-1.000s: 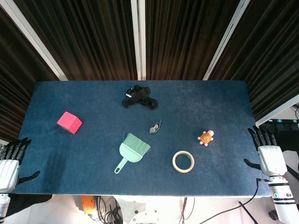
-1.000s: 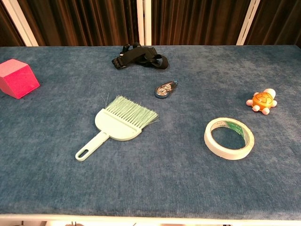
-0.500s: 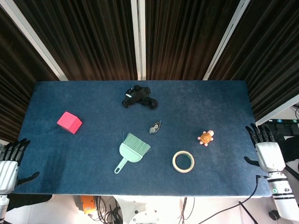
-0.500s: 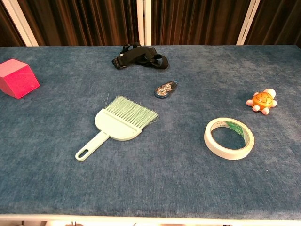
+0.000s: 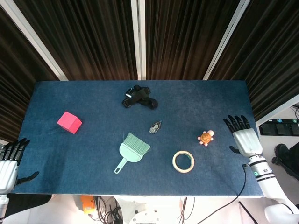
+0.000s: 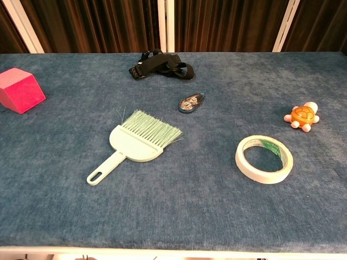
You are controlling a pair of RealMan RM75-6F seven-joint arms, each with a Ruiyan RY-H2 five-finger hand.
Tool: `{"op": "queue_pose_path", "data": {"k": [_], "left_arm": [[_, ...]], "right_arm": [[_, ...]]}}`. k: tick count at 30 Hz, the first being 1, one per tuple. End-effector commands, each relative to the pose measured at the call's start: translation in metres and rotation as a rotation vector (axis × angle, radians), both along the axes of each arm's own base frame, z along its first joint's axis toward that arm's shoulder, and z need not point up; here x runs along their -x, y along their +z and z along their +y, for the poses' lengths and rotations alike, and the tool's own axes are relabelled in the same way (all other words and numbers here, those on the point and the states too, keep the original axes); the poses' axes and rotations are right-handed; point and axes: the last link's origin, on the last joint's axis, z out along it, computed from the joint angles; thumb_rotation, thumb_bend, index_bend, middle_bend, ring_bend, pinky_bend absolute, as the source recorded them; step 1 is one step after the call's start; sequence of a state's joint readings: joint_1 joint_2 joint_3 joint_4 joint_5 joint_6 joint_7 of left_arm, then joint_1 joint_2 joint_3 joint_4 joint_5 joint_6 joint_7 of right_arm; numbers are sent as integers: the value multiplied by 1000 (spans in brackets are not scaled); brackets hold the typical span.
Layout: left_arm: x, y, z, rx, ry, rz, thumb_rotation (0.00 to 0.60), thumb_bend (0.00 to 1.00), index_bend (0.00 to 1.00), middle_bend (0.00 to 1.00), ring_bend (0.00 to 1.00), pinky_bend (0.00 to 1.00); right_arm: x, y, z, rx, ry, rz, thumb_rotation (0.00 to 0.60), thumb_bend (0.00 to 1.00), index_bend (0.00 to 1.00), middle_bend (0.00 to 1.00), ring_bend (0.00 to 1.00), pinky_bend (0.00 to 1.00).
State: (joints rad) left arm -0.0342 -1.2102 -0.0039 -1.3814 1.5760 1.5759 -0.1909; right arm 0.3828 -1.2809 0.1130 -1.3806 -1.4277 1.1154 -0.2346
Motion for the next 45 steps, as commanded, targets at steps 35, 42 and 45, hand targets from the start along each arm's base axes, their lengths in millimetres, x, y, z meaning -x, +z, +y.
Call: {"op": "queue_pose_path", "data": {"k": [35,42,45], "left_arm": [[12,2,-5,5,28,-7,600,0,63,21,0,46],[13,3,-5,9,31,-10,600,0,63,21,0,46],[13,3,-6,7,31,-10,600,0,63,21,0,46]], "right_arm": [[-30,-91,-35,-132,98,20,600,326,572,518,123,0],[-31,-98,-35,-119,127,-3,600,393,875,738,285,0],[-29,-97,-35,-107,136,-12,600,401,926,779,309,0]]}}
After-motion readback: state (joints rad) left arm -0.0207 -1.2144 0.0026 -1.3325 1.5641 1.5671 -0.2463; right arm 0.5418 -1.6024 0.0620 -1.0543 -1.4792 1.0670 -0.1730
